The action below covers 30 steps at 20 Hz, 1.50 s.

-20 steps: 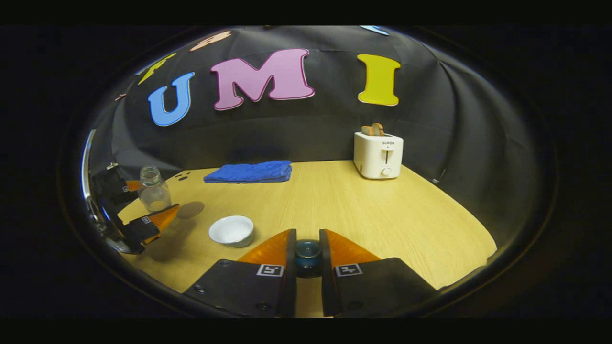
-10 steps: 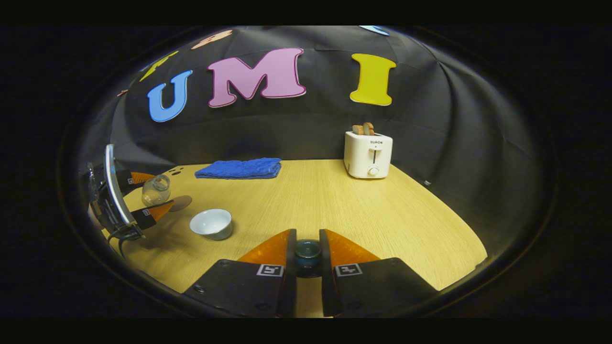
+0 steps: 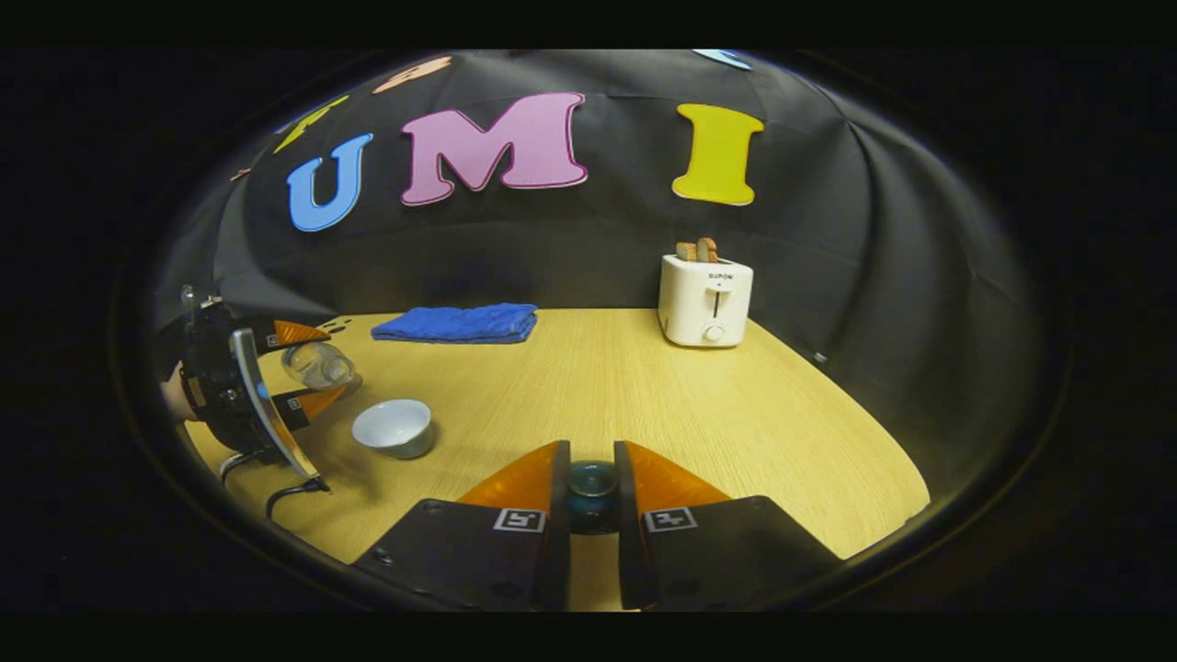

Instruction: Open the teacup lid with one hand, grasp the water bottle and pour water into the teacup with the other hand; after pouring, place the water bottle on the coaster and then close the teacup lid.

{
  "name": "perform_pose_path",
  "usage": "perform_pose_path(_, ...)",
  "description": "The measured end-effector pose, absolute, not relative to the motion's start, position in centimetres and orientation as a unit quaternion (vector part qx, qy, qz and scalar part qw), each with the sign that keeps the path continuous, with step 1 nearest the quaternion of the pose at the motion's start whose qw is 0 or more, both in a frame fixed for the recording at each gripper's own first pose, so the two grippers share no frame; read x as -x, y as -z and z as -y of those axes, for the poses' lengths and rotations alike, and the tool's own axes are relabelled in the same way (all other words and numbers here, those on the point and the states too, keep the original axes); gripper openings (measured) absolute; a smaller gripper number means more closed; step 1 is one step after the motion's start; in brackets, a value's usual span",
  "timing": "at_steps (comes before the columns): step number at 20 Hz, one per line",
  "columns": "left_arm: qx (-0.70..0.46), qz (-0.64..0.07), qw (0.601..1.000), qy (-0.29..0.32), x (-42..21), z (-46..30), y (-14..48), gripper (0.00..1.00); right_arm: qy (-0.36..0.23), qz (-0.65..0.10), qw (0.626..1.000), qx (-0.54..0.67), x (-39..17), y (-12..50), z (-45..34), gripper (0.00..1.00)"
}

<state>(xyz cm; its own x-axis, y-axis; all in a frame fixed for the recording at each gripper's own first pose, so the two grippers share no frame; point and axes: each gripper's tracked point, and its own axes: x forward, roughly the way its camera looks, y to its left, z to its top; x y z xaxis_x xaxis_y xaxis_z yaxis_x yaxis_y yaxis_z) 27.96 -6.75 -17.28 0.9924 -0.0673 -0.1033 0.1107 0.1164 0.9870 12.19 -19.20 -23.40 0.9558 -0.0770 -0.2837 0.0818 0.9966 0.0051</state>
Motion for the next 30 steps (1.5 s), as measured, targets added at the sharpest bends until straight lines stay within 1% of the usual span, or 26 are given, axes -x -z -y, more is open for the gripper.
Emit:
perform_pose_path(4,-0.696,-0.008,0.716,0.053,-28.9,7.0,17.3,0.75,0.041,-0.142,0.989,-0.012,-12.0,23.5,19.5,0.24)
perform_pose_path(7,-0.710,-0.012,0.702,0.054,-29.3,6.9,17.6,0.76,0.043,-0.143,0.989,-0.011,-11.8,23.7,19.8,0.24)
perform_pose_path(13,-0.749,0.006,0.659,0.062,-29.2,7.2,17.3,0.76,0.052,-0.146,0.988,-0.012,-11.3,24.0,20.7,0.24)
perform_pose_path(15,-0.756,0.004,0.651,0.070,-29.1,7.3,17.6,0.76,0.053,-0.145,0.988,-0.012,-11.1,24.1,20.9,0.24)
perform_pose_path(19,-0.767,0.002,0.638,0.064,-29.1,7.1,17.3,0.76,0.047,-0.152,0.987,-0.014,-10.7,24.5,20.9,0.24)
perform_pose_path(20,-0.770,0.004,0.635,0.064,-29.0,7.2,17.2,0.76,0.045,-0.155,0.987,-0.012,-10.6,24.6,20.9,0.19)
perform_pose_path(21,-0.771,0.008,0.633,0.063,-29.0,7.4,17.2,0.76,0.044,-0.155,0.987,-0.010,-10.7,24.6,20.9,0.19)
perform_pose_path(22,-0.773,0.011,0.631,0.063,-29.0,7.5,17.1,0.76,0.042,-0.155,0.987,-0.008,-10.5,24.7,21.0,0.24)
perform_pose_path(26,-0.786,0.020,0.615,0.061,-29.2,7.8,16.5,0.76,0.035,-0.154,0.987,-0.001,-10.2,24.7,20.7,0.24)
perform_pose_path(29,-0.802,0.024,0.593,0.059,-29.9,8.2,16.0,0.76,0.030,-0.154,0.988,0.002,-10.1,24.7,20.6,0.24)
perform_pose_path(30,-0.806,0.024,0.589,0.058,-29.9,8.1,15.9,0.76,0.028,-0.154,0.988,0.002,-10.1,24.7,20.5,0.19)
